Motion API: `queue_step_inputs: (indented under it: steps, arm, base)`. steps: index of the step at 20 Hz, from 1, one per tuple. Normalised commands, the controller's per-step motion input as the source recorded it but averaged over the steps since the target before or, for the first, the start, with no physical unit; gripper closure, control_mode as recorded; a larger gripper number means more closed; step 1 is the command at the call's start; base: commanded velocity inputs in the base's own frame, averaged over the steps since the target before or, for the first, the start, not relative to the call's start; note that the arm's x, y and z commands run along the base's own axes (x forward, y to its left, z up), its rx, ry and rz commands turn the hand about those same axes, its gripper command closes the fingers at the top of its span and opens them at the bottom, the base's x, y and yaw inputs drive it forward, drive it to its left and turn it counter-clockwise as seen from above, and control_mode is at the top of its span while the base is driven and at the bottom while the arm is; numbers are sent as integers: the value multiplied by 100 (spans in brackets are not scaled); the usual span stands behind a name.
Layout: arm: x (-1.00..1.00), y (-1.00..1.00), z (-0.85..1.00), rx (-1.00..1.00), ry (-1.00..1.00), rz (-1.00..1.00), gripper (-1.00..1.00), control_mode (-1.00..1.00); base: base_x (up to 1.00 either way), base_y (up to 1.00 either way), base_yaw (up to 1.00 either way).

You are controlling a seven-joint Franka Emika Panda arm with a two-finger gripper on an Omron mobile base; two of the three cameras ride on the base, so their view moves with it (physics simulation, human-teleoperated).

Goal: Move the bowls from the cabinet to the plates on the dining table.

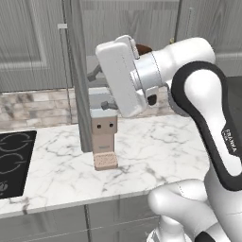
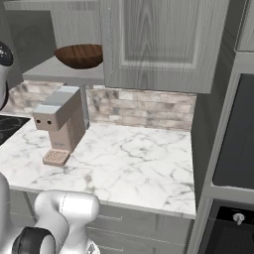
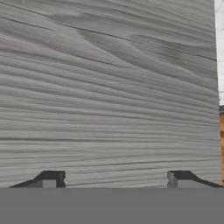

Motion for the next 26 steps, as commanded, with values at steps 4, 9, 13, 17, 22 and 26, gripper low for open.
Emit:
queue_step_inputs:
  steps: [4,9,13,17,22,26]
  arm:
    - [-27,-33,0,0,-12,-14,-100,-100]
    - [-34,-52,0,0,-11,-16,-100,-100]
    - [-28,-61,0,-1,-8,-17,-100,-100]
    - [-21,-59,0,-4,-8,-17,-100,-100]
    - [-20,-48,0,-9,-10,-15,-100,-100]
    - [-13,-41,0,-15,-6,-13,-100,-100]
  base:
    - [0,0,0]
    - [0,0,0]
    - [0,0,0]
    - [0,0,0]
    - [0,0,0]
    - [0,0,0]
